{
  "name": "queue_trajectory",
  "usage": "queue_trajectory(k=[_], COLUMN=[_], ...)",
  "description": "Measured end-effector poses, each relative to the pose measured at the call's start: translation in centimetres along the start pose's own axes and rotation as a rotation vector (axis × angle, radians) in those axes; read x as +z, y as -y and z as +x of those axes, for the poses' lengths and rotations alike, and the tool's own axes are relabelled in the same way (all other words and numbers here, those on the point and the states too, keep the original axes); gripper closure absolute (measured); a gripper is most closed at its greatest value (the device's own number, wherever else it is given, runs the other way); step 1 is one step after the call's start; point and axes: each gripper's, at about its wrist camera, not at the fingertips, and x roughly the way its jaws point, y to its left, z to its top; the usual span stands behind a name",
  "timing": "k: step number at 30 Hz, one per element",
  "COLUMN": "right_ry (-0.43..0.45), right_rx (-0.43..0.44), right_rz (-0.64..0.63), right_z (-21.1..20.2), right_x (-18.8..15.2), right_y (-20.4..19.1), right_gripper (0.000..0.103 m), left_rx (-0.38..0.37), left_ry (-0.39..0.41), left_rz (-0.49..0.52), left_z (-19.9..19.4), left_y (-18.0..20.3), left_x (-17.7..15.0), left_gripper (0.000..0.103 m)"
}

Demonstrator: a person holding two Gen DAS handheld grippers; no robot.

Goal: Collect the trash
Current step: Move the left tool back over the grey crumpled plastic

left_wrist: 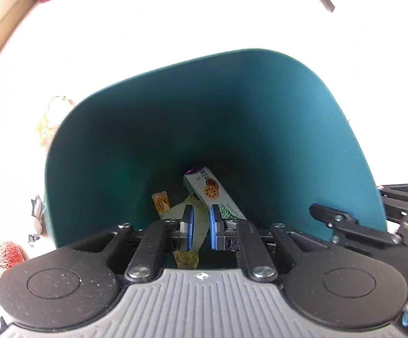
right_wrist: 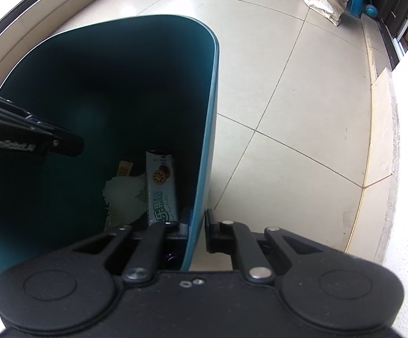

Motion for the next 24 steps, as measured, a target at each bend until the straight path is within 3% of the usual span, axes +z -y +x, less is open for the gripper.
queue_trajectory(k=[4, 6, 16, 18, 21, 23, 24], right_ry=[-0.001, -0.001, -0.023, -0.028, -0.038, -0.045, -0.048], right_rx=[-0.023, -0.029, -0.049, -0.059, -0.069, -0.07, -0.071], right_rz=[-0.014, -0.019, -0.015, -0.021, -0.016, -0.012, -0.012], right_z=[0.0, -0.6, 1.0, 0.9, 1.1, 0.8, 0.5], right_x=[0.2, -2.6, -2.7, -2.6, -2.6, -2.6, -2.6], right_y=[-0.7, -2.5, -2.8, -3.0, -3.2, -3.3, -3.3], right_gripper=[0.097, 0.097, 0.098, 0.098, 0.098, 0.098, 0.098], left_rx=[-0.01, -0.016, -0.028, -0.026, -0.008, 0.004, 0.013], left_ry=[0.057, 0.089, 0.2, 0.219, 0.258, 0.29, 0.305], left_rz=[-0.012, -0.024, -0.095, -0.117, -0.14, -0.159, -0.168], left_z=[-2.0, -3.1, -6.7, -7.4, -8.9, -9.5, -9.7], left_y=[-0.3, -0.6, -5.1, -6.5, -8.2, -9.4, -9.9], left_x=[-0.5, -1.1, -3.4, -3.9, -4.4, -4.7, -4.8], left_gripper=[0.093, 0.093, 0.092, 0.087, 0.066, 0.042, 0.038])
